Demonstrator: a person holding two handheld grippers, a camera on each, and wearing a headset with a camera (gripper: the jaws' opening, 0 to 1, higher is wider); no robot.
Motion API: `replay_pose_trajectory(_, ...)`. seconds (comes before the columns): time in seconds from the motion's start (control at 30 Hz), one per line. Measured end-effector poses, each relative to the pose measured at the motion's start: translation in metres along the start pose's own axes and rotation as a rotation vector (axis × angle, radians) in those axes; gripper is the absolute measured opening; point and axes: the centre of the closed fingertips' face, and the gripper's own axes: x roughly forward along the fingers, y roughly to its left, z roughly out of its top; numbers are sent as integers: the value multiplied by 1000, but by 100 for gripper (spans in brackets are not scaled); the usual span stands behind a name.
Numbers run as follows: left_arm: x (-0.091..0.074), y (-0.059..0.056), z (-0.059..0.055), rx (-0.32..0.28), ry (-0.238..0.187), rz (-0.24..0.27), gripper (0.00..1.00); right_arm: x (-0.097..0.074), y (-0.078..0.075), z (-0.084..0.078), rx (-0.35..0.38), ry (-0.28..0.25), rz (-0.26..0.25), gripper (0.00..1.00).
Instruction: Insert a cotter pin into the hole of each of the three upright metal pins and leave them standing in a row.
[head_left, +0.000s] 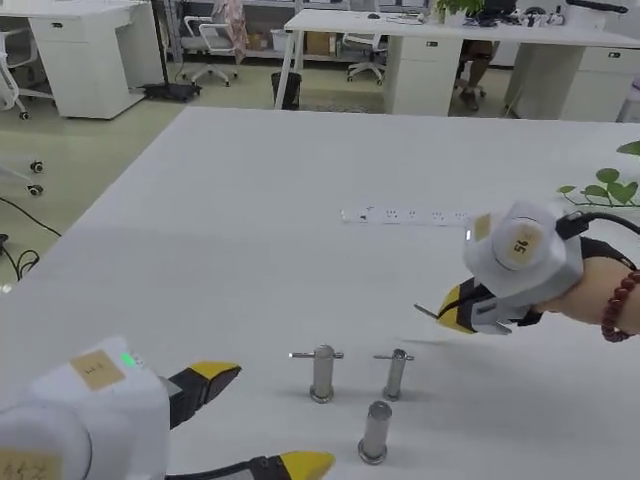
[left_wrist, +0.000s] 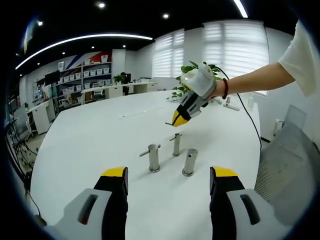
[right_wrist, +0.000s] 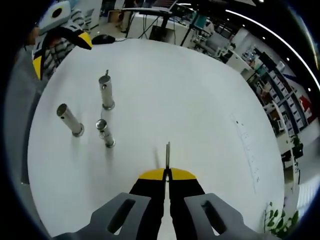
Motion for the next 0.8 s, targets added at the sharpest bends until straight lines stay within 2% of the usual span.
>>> replay_pose_trajectory(0.27, 4, -2, 9, -20, -11, -21, 58, -21, 10, 21, -81, -53, -36, 2)
replay_pose_trajectory(0.43, 8, -4, 13, -61, -19, -40, 53, -33, 23, 38, -142, -89, -51, 2)
replay_pose_trajectory(0.6, 10, -6, 15, -128, -23, -64, 45, -42, 38, 56, -200, -128, -60, 2)
replay_pose_trajectory(0.8, 13, -7, 24, -196, -50, -94, 39, -48, 58, 76, -277, -162, -54, 2)
